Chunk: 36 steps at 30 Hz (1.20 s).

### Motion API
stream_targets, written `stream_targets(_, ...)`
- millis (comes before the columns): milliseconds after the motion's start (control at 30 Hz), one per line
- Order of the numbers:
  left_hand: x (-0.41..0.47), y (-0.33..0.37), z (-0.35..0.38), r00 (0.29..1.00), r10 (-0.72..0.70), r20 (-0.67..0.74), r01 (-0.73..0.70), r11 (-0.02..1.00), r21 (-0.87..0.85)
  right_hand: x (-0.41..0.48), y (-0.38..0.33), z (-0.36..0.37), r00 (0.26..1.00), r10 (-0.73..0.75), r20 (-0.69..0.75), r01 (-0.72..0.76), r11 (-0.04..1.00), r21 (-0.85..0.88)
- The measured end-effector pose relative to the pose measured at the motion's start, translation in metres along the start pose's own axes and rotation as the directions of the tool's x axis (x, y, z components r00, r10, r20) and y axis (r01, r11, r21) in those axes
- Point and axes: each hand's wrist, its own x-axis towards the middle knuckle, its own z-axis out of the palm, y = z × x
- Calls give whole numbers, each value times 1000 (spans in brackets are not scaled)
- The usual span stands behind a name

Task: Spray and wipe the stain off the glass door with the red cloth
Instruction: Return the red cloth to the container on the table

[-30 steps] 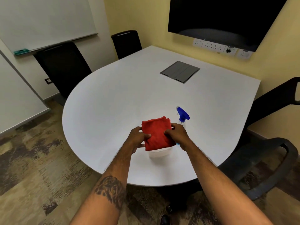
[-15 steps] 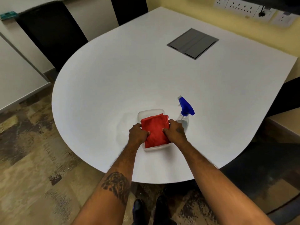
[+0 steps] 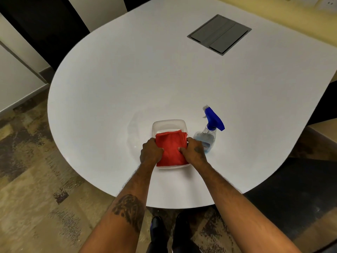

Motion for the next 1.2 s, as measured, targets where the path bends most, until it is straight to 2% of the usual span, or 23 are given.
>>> stream_targets(233, 8, -1, -4, 1000, 24, 0, -23, 984, 176, 11, -21, 21, 992, 125, 16, -120, 976, -183)
stream_targets(400, 11, 3, 5, 993, 55, 106, -72, 983, 168, 24, -28, 38, 970, 241, 29, -236, 965, -111)
stream_targets(633, 19, 2, 15, 975, 79, 206, -115, 979, 169, 35, -29, 53, 947, 316, 64, -314, 949, -39)
stream_targets(867, 15, -4, 22, 962, 122, 244, -168, 969, 179, 31, -28, 50, 966, 237, 101, -227, 968, -104)
stream_targets(1033, 3, -4, 13, 961, 190, 203, -233, 949, 215, 12, -24, 23, 989, 150, -19, -151, 985, -90)
stream_targets(1200, -8, -13, -2, 916, 386, 113, -402, 893, 202, -15, 4, -9, 975, 45, -215, 1, 978, 210)
